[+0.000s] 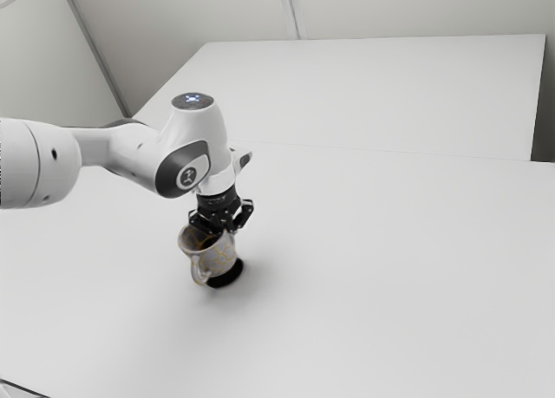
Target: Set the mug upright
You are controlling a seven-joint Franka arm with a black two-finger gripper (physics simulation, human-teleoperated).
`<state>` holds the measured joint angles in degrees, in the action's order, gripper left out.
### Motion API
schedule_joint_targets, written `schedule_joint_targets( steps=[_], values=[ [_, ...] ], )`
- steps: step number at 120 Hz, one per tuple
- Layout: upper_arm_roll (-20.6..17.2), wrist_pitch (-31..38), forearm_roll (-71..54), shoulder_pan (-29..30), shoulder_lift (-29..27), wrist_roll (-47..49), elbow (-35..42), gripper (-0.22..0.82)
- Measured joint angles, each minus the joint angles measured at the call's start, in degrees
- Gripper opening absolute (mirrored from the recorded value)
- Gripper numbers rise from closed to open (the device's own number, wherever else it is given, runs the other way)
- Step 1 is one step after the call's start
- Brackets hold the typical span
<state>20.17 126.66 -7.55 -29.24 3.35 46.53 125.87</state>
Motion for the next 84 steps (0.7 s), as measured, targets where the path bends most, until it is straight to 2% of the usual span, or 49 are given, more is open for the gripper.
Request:
schedule_joint_targets(
  steps=[24,84],
  values=[
    [0.1,-0.7,-0.9,2.7,0.9,4.2,-0.5,-0.18],
    [0.7,3.3,2.9,3.8,3.7,9.9,0.1,-0.18]
  ],
)
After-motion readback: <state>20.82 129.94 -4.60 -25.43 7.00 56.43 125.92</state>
